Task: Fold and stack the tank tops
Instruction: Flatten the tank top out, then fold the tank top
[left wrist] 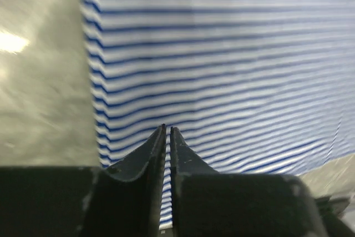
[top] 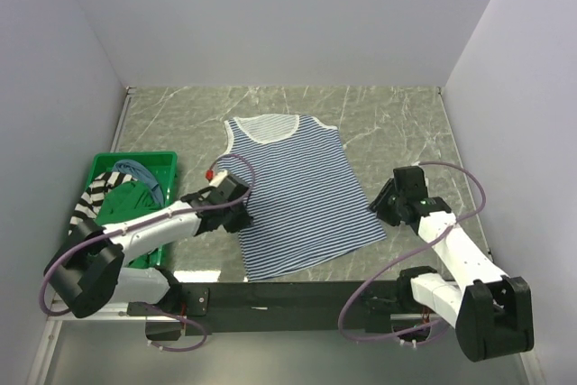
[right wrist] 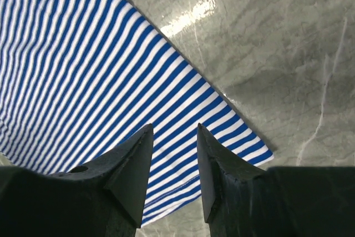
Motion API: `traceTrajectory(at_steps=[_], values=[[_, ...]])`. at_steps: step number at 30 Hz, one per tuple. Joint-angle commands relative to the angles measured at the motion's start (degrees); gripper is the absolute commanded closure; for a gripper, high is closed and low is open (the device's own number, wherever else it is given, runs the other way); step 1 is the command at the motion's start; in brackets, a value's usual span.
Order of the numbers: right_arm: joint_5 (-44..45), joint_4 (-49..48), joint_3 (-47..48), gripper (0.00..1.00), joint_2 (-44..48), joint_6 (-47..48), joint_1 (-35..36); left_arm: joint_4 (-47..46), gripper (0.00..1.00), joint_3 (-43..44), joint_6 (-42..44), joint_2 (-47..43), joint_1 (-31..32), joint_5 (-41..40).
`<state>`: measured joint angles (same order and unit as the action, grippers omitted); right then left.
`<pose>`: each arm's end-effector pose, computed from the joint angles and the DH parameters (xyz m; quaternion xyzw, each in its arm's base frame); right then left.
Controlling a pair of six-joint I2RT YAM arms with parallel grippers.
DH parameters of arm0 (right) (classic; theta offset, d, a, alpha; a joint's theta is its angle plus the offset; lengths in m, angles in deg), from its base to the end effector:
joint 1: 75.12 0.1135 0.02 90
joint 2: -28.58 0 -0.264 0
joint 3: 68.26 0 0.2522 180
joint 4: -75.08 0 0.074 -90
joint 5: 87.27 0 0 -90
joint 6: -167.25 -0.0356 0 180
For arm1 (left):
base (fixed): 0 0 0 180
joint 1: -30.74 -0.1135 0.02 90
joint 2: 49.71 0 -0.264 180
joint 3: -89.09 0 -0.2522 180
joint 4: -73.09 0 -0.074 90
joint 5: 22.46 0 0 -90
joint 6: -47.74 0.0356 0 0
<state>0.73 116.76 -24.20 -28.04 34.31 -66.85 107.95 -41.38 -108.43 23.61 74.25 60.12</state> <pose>0.1828 0.0278 0.1902 0.2784 0.9099 0.1476 0.2697 0.1713 -0.1563 0.1713 -0.2059 0.9386 -0.1845 0.2062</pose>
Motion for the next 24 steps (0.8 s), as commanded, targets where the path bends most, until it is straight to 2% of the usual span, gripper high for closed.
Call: traceTrajectory(at_steps=[1,3,7,8,9,12,13,15,16,20,24], values=[[-1.25,-1.73,1.43,0.55,-0.34,3.03,0.69,2.18,0.84,2.90,3.24,-1.86,-4.38,0.05],[-0.04,-1.91,1.77,0.55,-0.07,3.13,4.44,1.75,0.77,3.51,3.85,-2.74,-6.84,-1.19],[3.22,-2.25,3.35,0.55,-0.07,1.20,15.35,-0.53,0.68,4.48,6.14,-0.47,-16.58,-0.75],[3.75,-2.52,3.97,0.56,-0.24,-0.20,17.89,-0.80,0.68,5.09,6.23,1.54,-18.18,-0.93],[4.63,-3.22,4.41,0.56,-0.94,-0.91,23.92,-2.02,0.68,6.41,6.75,2.69,-19.76,-0.67],[8.50,-4.27,7.04,0.57,-4.18,-3.64,32.66,-3.95,0.67,10.19,6.93,8.05,-25.04,-0.76],[9.81,-4.89,7.83,0.58,-5.42,-4.51,38.08,-3.96,0.67,11.42,7.02,9.46,-26.79,-1.01],[11.40,-5.59,11.25,0.59,-9.88,-5.05,43.29,-3.09,0.67,15.72,7.72,14.03,-28.03,-3.46],[12.62,-5.34,12.75,0.59,-11.83,-5.22,48.28,-3.26,0.67,16.95,8.07,15.44,-28.91,-3.74],[16.58,-3.23,23.54,0.64,-21.94,-4.79,57.44,-3.26,0.68,23.45,9.04,22.90,-29.97,-5.15],[17.38,-2.26,30.50,0.65,-31.59,-3.91,62.65,-3.44,0.67,27.33,11.06,26.87,-30.32,-6.20]])
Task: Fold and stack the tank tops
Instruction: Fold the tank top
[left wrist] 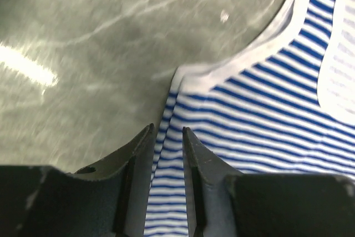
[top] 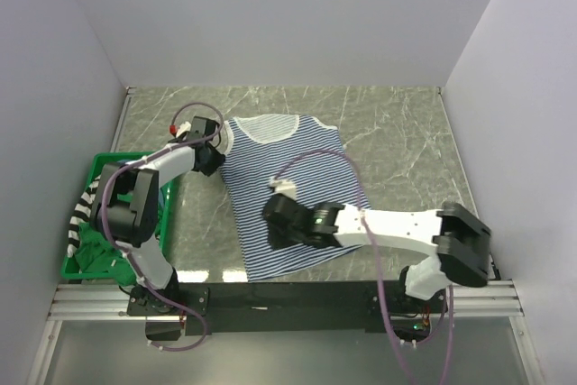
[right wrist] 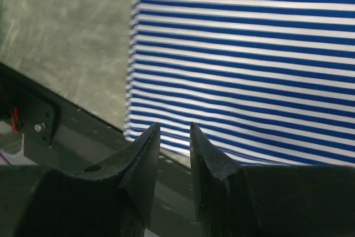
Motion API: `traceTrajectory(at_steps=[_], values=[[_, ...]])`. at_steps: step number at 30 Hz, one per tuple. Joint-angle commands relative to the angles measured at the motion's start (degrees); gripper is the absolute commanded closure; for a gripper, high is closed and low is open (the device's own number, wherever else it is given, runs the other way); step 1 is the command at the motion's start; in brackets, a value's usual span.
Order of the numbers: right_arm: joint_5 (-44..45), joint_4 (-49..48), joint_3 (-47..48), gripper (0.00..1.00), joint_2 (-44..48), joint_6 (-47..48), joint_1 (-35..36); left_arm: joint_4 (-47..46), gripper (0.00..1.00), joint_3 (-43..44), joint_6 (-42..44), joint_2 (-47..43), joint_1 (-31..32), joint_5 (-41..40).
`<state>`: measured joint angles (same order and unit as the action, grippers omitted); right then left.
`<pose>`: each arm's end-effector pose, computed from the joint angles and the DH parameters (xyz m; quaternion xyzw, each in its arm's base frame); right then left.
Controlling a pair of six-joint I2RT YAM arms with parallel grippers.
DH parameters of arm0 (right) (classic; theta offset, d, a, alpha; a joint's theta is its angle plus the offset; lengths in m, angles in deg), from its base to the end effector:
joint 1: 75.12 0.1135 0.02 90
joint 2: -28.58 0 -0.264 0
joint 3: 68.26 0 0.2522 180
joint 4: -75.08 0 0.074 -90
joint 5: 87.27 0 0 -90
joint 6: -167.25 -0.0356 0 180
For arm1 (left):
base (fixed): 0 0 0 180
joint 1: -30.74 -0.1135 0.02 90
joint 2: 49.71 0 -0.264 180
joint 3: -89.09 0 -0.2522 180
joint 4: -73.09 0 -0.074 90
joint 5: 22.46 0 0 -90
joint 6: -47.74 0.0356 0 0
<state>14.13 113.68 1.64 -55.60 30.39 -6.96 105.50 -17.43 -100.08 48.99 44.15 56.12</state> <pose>0.1194 0.2790 0.2271 -0.1433 0.9329 0.2166 0.2495 0.3386 -0.0735 0.1750 -0.3868 0.8743 -0.0838 0.2811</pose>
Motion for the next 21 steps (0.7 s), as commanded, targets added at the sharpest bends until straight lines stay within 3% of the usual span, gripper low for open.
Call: traceTrajectory(at_steps=[1,8,21], values=[[4.16,1.35,7.64,0.65,-5.63,0.53,3.64,-0.64,0.67,4.08,2.98,2.98,-0.31,-2.90],[5.92,7.85,18.65,0.64,-18.19,1.85,9.97,-0.02,0.70,6.28,4.91,6.51,-0.75,-3.17],[4.33,12.51,24.54,0.62,-25.85,2.64,13.67,-0.73,0.81,6.81,6.23,8.62,-1.10,-1.68]])
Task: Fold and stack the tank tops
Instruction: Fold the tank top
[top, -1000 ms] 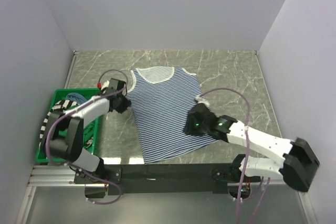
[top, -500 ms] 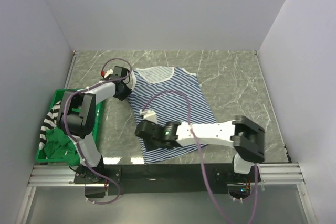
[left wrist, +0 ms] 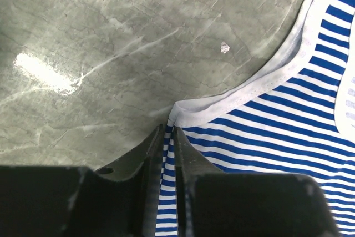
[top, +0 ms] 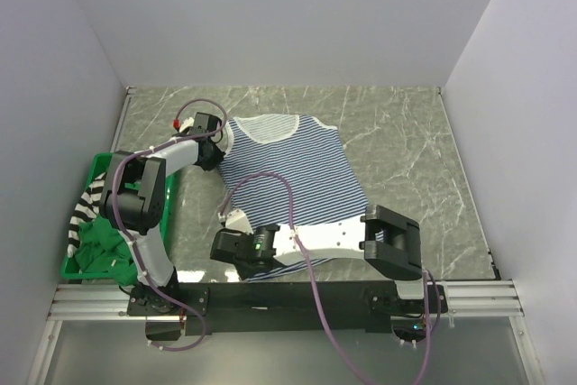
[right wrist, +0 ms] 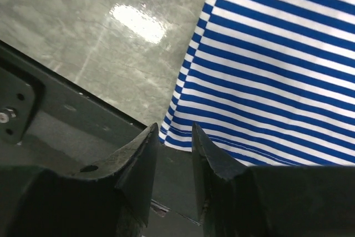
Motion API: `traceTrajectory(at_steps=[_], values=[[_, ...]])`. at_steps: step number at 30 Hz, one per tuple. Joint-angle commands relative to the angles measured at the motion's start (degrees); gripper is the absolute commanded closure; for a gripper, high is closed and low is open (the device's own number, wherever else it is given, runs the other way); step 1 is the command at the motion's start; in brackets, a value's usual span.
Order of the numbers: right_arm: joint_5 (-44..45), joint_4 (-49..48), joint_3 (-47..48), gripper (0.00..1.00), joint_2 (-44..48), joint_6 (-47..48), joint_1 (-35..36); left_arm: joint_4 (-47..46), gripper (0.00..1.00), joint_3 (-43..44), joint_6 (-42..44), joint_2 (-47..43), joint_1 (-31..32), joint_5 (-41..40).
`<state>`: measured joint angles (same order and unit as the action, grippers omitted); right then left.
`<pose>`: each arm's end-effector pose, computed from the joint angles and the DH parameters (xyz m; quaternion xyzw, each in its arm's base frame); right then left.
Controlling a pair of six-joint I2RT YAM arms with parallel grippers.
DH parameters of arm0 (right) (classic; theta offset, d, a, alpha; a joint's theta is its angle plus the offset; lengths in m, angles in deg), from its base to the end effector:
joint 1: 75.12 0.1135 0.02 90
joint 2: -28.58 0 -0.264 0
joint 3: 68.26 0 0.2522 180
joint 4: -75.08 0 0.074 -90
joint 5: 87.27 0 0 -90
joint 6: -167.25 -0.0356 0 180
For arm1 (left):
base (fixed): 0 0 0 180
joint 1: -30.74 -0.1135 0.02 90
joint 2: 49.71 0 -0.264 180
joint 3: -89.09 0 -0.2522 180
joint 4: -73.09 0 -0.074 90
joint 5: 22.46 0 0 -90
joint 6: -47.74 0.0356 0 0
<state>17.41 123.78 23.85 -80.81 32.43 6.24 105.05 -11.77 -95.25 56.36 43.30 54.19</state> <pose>0.0679 0.3868 0.1886 -0.2789 0.9295 0.1275 0.2048 0.3669 -0.0733 0.1599 -0.3599 0.8871 -0.0500 0.2846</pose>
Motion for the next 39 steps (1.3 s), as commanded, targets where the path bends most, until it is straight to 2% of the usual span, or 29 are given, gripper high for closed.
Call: traceTrajectory(at_steps=[1,11,23,26,27,29,34,39], values=[[1.06,2.68,2.51,0.62,-0.92,0.52,0.55,-0.44,0.82,1.06,1.40,1.25,-0.25,0.33],[-0.88,3.12,4.36,0.62,-3.20,1.66,1.43,-1.50,0.96,0.88,1.22,2.13,-0.34,1.65],[-2.20,4.17,6.12,0.62,-6.19,2.54,1.61,-2.02,1.00,0.45,1.40,2.22,-0.34,2.44],[-2.28,4.35,5.94,0.74,-6.02,2.89,1.61,-2.46,0.99,0.27,1.31,2.13,-0.34,2.80],[-2.11,4.26,5.24,0.88,-5.58,2.89,1.61,-2.55,0.99,0.18,1.31,2.05,-0.34,2.88],[-1.93,2.78,3.58,1.00,-2.96,2.98,1.43,-2.73,0.99,0.01,1.49,1.69,-0.25,2.97],[-5.79,-2.94,-4.23,1.00,4.08,3.86,-0.32,-2.99,0.99,0.18,2.10,0.55,-0.34,3.33],[-8.96,-5.84,-6.71,1.00,7.34,4.48,-1.82,-2.20,0.99,0.71,2.37,-0.67,-0.34,2.71]])
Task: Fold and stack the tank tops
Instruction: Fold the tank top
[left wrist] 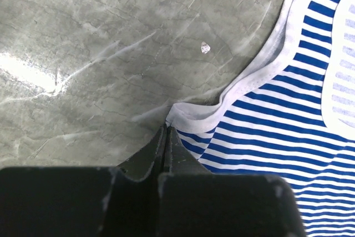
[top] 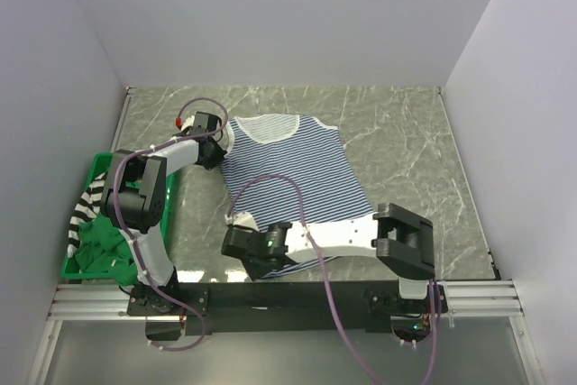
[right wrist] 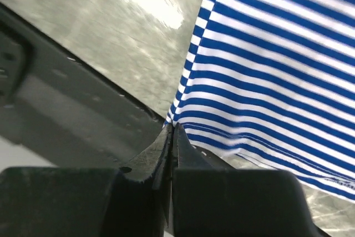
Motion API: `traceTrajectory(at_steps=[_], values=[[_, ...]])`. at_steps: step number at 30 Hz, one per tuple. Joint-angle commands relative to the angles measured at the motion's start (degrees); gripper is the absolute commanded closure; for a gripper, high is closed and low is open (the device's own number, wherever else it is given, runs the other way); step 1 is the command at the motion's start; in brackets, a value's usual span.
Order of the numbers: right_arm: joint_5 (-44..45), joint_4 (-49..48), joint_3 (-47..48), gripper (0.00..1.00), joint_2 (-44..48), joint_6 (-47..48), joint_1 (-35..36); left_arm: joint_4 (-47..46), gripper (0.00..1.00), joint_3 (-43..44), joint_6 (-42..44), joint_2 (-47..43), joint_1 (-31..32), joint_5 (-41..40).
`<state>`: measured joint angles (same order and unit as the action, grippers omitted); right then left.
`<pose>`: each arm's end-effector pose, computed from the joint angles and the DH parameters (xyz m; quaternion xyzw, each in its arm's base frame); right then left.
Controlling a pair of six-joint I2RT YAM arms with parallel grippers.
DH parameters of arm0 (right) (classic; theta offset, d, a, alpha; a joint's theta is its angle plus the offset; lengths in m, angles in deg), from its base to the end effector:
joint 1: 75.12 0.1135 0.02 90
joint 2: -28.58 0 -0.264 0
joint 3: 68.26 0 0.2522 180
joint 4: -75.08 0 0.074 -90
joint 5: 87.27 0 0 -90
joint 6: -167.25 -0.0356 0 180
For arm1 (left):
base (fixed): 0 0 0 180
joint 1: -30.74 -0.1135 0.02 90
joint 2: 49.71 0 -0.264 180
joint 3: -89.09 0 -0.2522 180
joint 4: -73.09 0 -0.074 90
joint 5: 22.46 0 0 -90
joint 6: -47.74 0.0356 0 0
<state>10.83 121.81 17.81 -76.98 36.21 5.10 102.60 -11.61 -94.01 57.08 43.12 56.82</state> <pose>0.0682 0.3663 0.1837 -0.3136 0.9245 0.1452 0.1610 0.3719 -0.0749 0.1584 -0.3465 0.8899 -0.0742 0.2872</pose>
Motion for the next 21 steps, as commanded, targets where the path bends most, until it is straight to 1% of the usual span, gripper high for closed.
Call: traceTrajectory(at_steps=[1,4,15,18,21], values=[[-3.08,-4.49,-0.94,1.00,4.30,0.69,-0.77,0.42,0.99,0.56,1.12,-1.58,-0.25,0.00],[-4.58,-5.55,-1.65,1.00,5.53,0.43,-1.21,1.04,0.99,0.56,0.77,-2.80,-0.43,-0.62],[-3.88,-4.41,-1.12,1.00,7.65,-0.18,-1.65,1.30,1.00,-2.08,-0.37,-9.66,-1.75,-1.58],[-4.67,-4.41,0.54,1.00,7.21,0.08,-1.65,1.74,0.99,-2.34,-0.72,-9.75,-2.54,-1.94],[-4.49,-3.88,1.78,1.00,6.24,0.08,-1.65,0.96,0.99,-2.87,-0.29,-9.31,-2.98,-0.45]])
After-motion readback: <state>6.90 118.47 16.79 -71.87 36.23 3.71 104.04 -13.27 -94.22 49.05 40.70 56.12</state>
